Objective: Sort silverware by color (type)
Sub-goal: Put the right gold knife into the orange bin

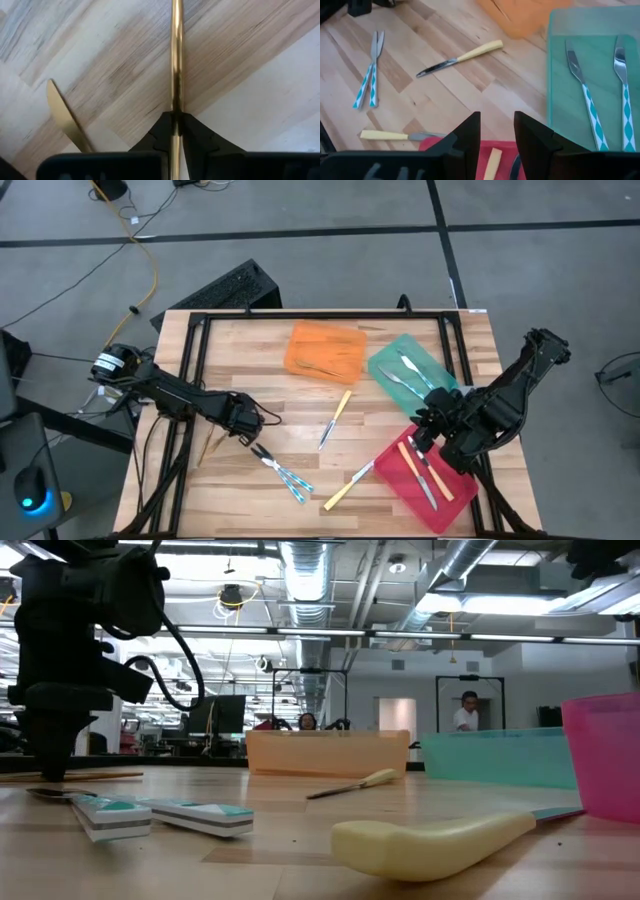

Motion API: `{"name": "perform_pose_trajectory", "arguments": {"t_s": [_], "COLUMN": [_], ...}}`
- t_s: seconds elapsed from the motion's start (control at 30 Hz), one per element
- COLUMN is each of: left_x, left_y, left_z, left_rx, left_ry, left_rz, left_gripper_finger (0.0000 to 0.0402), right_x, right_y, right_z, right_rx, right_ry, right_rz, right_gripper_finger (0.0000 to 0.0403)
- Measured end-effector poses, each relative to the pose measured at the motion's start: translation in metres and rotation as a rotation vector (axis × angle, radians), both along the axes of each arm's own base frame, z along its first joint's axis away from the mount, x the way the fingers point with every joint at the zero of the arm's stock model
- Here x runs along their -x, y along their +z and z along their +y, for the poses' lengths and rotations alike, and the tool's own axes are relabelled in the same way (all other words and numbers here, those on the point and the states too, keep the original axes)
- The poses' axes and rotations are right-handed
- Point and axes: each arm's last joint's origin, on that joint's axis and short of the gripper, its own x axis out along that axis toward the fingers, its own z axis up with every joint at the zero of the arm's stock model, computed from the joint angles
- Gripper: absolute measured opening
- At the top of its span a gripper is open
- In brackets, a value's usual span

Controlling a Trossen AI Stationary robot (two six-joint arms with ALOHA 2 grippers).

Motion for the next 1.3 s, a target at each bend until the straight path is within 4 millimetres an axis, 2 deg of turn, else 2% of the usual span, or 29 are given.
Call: {"name": "perform_pose_trajectory", "arguments": {"t_s": [0.13,0.27,0.57,1.07,1.2,1.3], "left_x": [-0.005,-0.016,-0.026,-0.014,-0.011,-0.012], "left_y": [0.009,0.02,0.036,0.094,0.114,0.134], "left_z": [-0.002,-0.002,-0.006,0.0,0.004,0.006], "left_rx": [-0.028,-0.081,-0.036,0.007,-0.036,-0.082], "left_ry": [-0.026,-0.014,0.022,0.145,0.191,0.19], "left_rz": [-0.055,-0.199,-0.423,-0.829,-0.996,-1.18], "left_gripper_finger": [0.0004,0.0002,0.0001,0.0,0.0,0.0], "right_x": [-0.001,-0.002,-0.005,-0.015,-0.026,-0.038], "right_y": [0.001,0.001,0.002,0.007,0.004,-0.005], "right_z": [0.0,0.0,0.003,-0.002,-0.002,-0.004], "right_rx": [0.001,-0.001,-0.03,0.021,0.08,0.12], "right_ry": [-0.026,-0.028,-0.032,-0.1,-0.114,-0.138], "right_rz": [-0.037,-0.046,-0.086,-0.221,-0.268,-0.294], "right_gripper_finger": [0.0139,0.0139,0.0139,0.0139,0.0139,0.0139]}}
